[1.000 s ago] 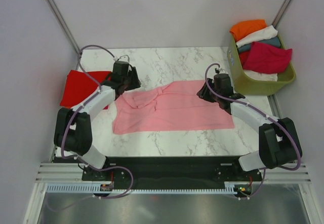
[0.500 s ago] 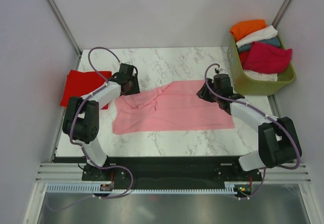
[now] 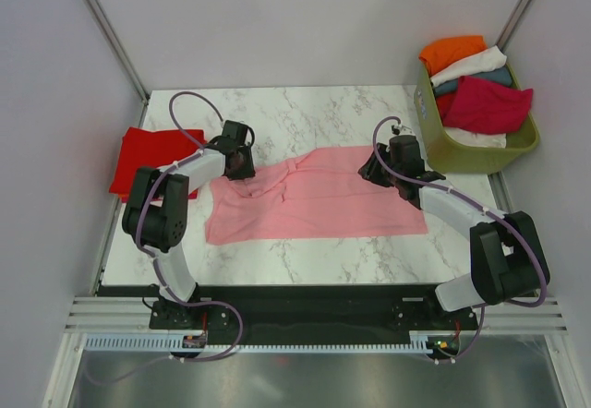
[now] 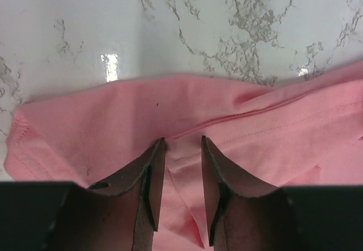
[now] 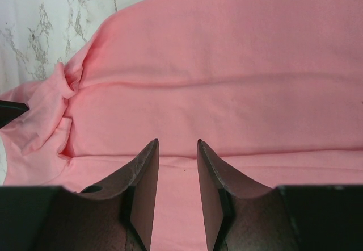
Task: Fold and stack the t-shirts
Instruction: Fold the tshirt
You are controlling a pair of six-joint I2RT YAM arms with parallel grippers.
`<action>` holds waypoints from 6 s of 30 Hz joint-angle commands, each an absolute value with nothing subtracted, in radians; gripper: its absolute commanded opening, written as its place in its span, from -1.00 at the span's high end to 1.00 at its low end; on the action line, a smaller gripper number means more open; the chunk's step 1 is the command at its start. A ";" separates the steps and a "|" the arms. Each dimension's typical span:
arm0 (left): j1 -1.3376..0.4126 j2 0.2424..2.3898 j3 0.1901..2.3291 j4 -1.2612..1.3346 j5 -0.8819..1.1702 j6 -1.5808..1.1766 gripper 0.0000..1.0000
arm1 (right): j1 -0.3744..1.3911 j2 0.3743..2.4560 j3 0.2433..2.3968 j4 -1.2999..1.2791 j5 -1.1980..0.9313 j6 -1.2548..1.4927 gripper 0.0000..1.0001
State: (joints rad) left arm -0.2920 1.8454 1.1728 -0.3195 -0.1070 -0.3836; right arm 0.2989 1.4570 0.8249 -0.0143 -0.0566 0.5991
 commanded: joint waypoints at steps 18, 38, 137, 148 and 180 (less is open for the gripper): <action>-0.293 1.835 1.197 -0.334 -0.141 -0.370 0.66 | 0.298 1.447 0.844 -0.027 -0.034 0.597 0.17; -0.293 1.529 1.109 -0.246 -0.193 -0.362 0.95 | 0.249 1.644 1.123 -0.192 0.258 0.537 -0.11; -0.232 1.651 1.262 -0.224 -0.192 -0.279 0.95 | 0.104 2.072 1.586 -0.391 0.483 0.502 1.00; -0.258 1.720 1.431 -0.275 -0.167 -0.272 0.95 | 0.072 1.961 1.468 -0.371 0.427 0.532 1.00; -0.374 1.468 1.223 -0.212 -0.333 -0.161 0.95 | 0.025 1.635 1.157 -0.296 0.249 0.545 1.00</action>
